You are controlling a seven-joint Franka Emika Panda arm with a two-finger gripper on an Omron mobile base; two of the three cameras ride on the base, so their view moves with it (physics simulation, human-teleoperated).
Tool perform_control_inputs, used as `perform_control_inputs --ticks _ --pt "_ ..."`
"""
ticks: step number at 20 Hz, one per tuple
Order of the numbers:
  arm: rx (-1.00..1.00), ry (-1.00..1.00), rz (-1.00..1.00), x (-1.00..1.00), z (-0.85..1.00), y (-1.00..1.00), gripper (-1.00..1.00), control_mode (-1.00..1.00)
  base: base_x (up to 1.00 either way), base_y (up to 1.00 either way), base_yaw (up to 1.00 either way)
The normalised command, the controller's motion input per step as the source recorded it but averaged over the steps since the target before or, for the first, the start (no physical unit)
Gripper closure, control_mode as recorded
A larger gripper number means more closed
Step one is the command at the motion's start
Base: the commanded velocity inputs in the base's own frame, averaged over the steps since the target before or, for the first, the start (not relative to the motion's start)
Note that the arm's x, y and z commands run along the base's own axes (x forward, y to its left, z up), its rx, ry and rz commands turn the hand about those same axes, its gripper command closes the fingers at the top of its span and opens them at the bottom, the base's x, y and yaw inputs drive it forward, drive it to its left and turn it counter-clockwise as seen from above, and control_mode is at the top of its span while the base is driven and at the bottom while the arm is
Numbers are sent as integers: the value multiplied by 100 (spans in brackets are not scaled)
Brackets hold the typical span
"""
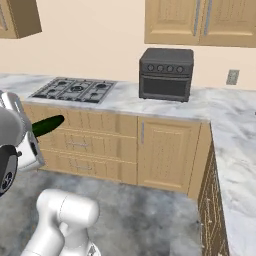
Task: Transport the fish and cucumber to the fridge. Place the fish on the rack containing meat and place the cucumber on the rack containing the vegetable, ensuring meats and vegetables are on different racks.
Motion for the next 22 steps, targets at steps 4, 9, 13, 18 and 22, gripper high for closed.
perform_control_inputs --ticks 4,9,13,18,22 --pt "0 0 0 0 0 0 100 100 100 0 12" --pt "0 0 0 0 0 0 100 100 100 56 1" --pt "0 0 0 0 0 0 100 100 100 100 0" --pt "0 0 0 0 0 0 100 100 93 100 17" --pt "0 0 0 0 0 0 100 100 8 98 68"
